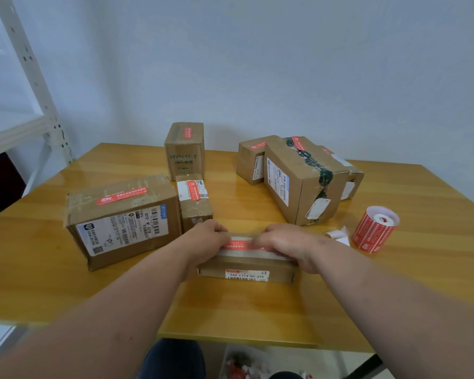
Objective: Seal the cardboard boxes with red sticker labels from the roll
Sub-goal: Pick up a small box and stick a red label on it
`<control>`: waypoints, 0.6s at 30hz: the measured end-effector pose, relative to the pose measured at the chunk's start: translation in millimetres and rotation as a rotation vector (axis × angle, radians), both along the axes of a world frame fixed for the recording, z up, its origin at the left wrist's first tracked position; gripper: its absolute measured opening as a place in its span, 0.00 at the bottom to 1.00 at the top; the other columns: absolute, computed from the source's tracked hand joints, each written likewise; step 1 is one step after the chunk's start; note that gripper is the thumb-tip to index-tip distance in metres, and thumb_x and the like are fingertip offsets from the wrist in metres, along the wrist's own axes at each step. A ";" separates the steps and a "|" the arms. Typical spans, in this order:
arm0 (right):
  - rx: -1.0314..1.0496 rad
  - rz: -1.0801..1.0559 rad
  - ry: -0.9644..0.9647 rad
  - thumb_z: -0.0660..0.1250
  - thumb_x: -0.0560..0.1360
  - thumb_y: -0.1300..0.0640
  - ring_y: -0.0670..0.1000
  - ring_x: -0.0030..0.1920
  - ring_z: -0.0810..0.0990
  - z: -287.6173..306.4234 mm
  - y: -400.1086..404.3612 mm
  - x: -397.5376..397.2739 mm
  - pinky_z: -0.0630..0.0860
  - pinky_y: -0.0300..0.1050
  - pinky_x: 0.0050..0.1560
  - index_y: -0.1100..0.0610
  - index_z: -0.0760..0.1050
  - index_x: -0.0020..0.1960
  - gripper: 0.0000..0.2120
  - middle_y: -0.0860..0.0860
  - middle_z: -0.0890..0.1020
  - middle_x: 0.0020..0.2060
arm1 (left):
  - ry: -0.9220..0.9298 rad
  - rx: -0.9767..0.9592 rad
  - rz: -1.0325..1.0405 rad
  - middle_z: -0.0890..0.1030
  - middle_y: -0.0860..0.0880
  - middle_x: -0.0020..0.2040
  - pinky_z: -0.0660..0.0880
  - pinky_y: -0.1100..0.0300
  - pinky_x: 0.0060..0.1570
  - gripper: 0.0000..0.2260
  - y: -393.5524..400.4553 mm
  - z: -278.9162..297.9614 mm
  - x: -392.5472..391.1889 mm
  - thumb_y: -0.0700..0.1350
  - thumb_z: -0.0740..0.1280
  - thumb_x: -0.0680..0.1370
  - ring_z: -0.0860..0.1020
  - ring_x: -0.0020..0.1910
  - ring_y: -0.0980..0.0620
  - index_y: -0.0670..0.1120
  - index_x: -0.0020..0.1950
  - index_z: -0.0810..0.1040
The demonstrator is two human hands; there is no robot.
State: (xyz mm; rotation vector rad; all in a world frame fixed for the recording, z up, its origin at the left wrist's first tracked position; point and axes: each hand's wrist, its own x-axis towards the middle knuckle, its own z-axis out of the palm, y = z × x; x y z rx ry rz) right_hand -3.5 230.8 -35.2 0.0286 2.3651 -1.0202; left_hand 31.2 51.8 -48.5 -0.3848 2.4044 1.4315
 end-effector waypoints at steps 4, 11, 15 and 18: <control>0.047 0.043 0.033 0.75 0.68 0.44 0.52 0.53 0.75 0.1 -4.6 0.5 0.73 0.46 0.48 0.53 0.74 0.59 0.25 0.50 0.76 0.54 | -0.018 -0.010 -0.013 0.75 0.45 0.59 0.77 0.47 0.58 0.18 0.5 1.1 1.5 0.47 0.72 0.74 0.78 0.55 0.46 0.52 0.63 0.73; 0.030 0.026 0.013 0.73 0.70 0.46 0.51 0.50 0.75 2.0 -2.7 0.1 0.72 0.45 0.46 0.54 0.76 0.57 0.20 0.51 0.77 0.51 | -0.014 -0.027 0.003 0.75 0.47 0.56 0.77 0.48 0.57 0.22 4.9 0.8 2.0 0.56 0.74 0.69 0.77 0.54 0.46 0.54 0.60 0.73; 0.019 0.024 -0.015 0.74 0.70 0.50 0.55 0.54 0.77 1.3 -1.0 -1.9 0.75 0.48 0.52 0.54 0.76 0.58 0.18 0.54 0.78 0.54 | -0.020 -0.053 0.026 0.76 0.46 0.58 0.76 0.46 0.58 0.18 6.0 0.2 -0.7 0.52 0.74 0.71 0.77 0.56 0.45 0.54 0.58 0.74; -0.142 -0.093 -0.092 0.70 0.72 0.59 0.57 0.54 0.80 -0.3 6.7 -4.8 0.78 0.53 0.59 0.57 0.78 0.56 0.13 0.57 0.81 0.52 | -0.048 0.030 0.027 0.78 0.45 0.57 0.76 0.47 0.60 0.14 0.7 0.4 -2.9 0.44 0.68 0.78 0.78 0.56 0.46 0.51 0.63 0.75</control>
